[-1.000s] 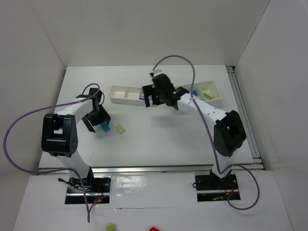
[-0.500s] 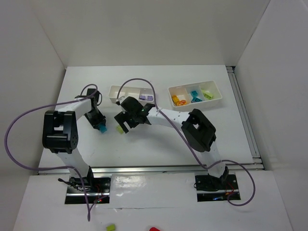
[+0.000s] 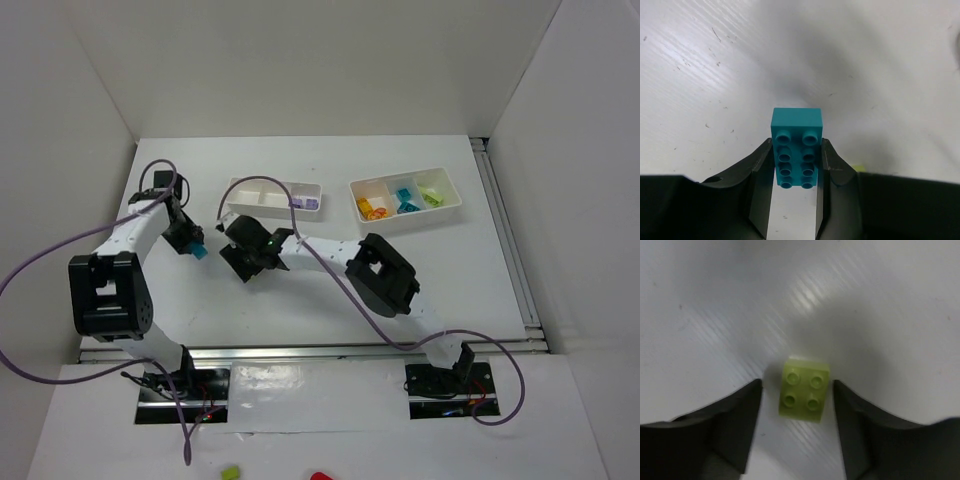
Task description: Sort the legos into containers by color
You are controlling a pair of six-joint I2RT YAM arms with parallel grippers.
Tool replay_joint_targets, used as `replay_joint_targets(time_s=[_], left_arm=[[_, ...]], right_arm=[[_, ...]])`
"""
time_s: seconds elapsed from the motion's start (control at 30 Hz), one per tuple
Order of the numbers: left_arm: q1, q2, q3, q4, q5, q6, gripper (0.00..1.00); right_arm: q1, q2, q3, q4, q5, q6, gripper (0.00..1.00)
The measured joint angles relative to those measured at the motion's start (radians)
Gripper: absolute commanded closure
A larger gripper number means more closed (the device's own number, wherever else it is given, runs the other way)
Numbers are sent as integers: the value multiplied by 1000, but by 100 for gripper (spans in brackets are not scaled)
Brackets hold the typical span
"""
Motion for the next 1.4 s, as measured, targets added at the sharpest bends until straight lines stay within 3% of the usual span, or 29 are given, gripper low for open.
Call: replay_joint_targets(time_s=[0.07, 0.1, 0.2, 0.3, 0.43, 0.57, 0.7, 0.8, 1.17, 1.23, 1.27, 1.3, 1.4], left_arm=[[11, -25, 12, -3, 2, 0, 99], [17, -42, 23, -10, 2, 0, 99], [29, -67, 48, -18, 8, 4, 100], [34, -81, 72, -21, 34, 24, 100], [-2, -82, 100, -21, 61, 51, 100], [-103, -80, 134, -12, 100, 79, 100], [-232, -46, 214, -3, 138, 114, 100], [-326, 9, 306, 11, 175, 153, 100], [-586, 322, 751, 7, 416, 292, 100], [-617, 395, 861, 3, 459, 296, 100], [-626, 418, 895, 8, 471, 297, 100], [-635, 449, 940, 2, 483, 296, 100], [-652, 528, 1053, 11, 525, 291, 100]], right_arm=[[10, 13, 22, 2, 44, 8, 58], [15, 14, 23, 2, 64, 16, 70], [22, 8, 22, -5, 124, 42, 81], [4, -33, 4, -32, 163, 77, 81], [-114, -240, -151, -65, 198, 148, 81], [-381, -497, -303, -72, 261, 237, 81], [-675, -638, -388, -82, 321, 312, 81], [-794, -644, -401, -109, 347, 340, 81], [-971, -472, -312, -134, 375, 355, 80], [-999, -444, -298, -132, 381, 355, 75], [-1008, -435, -295, -131, 381, 355, 66], [-1017, -425, -291, -132, 376, 356, 38], [-1039, -396, -262, -140, 351, 365, 13]])
